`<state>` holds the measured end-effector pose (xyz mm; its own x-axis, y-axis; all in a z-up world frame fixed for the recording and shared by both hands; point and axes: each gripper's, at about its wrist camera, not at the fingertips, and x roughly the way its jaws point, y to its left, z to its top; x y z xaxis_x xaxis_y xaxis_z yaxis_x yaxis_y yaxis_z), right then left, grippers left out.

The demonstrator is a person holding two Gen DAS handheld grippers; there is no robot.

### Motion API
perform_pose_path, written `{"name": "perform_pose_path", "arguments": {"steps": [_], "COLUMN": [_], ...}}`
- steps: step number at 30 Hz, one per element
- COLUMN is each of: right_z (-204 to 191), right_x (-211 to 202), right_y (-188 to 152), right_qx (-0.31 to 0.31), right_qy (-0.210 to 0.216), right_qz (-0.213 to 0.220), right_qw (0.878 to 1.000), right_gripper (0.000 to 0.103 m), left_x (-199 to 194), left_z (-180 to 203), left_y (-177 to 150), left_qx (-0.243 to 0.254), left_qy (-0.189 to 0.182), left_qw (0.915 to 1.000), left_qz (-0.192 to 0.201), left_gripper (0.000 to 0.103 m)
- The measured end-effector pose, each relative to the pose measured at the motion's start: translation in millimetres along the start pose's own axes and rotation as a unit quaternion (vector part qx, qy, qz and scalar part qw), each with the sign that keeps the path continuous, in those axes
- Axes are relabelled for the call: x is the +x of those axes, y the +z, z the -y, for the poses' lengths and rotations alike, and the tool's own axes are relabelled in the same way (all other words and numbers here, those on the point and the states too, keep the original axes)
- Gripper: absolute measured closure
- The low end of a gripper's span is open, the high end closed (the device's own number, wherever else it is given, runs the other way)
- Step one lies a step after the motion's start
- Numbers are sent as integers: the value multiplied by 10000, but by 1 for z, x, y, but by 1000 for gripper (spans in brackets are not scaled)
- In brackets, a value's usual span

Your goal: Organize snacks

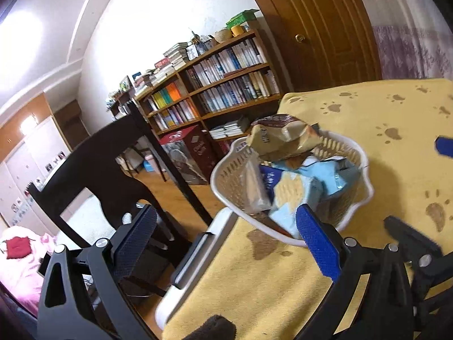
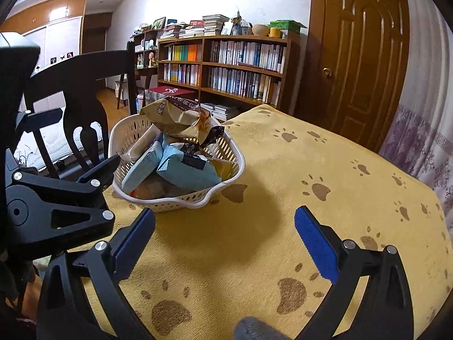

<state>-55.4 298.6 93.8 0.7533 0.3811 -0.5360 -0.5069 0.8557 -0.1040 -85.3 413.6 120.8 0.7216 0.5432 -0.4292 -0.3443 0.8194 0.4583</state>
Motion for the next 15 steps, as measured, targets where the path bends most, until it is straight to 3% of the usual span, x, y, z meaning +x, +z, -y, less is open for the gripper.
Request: {"name": "perform_pose_path", "arguments": {"steps": [15], "right_z": [-13], "right_x": [2], "right_y": [8], "right_qx": [-384], "right_qy": [-174], "right_qz": [90], "right_qw": [9991], "right_gripper": [5], "left_x": [5], "left_z": [-6], "left_y": [0], "left_qx": [47], "left_qy": [177], "left_qw": [9998], "left_qz": [-29], "left_gripper": [3]}}
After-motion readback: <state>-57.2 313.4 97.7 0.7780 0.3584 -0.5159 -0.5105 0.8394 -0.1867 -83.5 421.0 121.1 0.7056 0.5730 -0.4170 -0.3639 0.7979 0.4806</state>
